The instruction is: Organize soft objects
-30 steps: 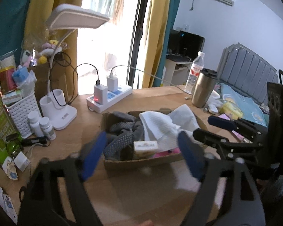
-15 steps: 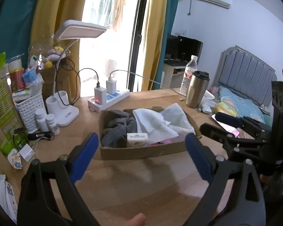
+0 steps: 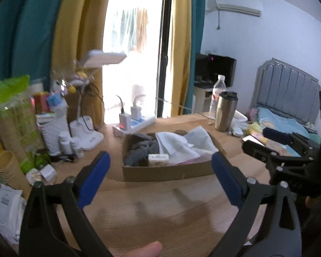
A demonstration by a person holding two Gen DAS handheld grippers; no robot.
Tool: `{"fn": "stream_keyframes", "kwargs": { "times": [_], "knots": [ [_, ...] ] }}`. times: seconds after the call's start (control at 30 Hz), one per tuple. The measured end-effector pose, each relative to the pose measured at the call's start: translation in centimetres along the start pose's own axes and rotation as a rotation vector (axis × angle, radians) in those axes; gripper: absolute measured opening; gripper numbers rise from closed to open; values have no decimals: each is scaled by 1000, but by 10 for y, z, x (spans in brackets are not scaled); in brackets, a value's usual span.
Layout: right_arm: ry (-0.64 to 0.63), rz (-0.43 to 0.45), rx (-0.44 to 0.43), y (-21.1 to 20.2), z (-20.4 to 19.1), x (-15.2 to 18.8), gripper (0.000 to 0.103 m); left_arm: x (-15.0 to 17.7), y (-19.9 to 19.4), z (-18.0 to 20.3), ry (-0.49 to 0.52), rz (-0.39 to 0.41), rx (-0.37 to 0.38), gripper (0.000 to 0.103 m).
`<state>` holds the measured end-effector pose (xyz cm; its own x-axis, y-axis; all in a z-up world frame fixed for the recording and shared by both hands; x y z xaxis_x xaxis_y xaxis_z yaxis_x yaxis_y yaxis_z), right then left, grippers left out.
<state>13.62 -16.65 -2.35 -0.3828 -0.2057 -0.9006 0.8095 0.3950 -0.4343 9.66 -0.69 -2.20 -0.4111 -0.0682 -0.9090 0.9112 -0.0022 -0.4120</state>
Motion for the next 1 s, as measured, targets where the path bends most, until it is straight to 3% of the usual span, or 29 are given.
{"fn": "stream_keyframes", "kwargs": {
  "times": [0.33, 0.6, 1.0],
  "knots": [
    [18, 74, 41, -35, 5, -4, 83, -10, -42, 4, -19, 119, 2, 97],
    [22, 82, 52, -39, 8, -4, 83, -10, -46, 15, 19, 117, 26, 97],
    [18, 79, 50, -38, 9, -3, 83, -9, -44, 9, -10, 111, 18, 97]
  ]
}}
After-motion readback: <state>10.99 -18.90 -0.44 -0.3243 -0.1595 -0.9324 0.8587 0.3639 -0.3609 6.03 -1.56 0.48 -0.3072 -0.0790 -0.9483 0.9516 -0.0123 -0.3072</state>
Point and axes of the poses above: each gripper's, at about its wrist camera, not at the fingertips, and y roughly the way its jaws point, z to its right, x to its underside, the point moved 7 cm from there along y, roughly the way its jaws point
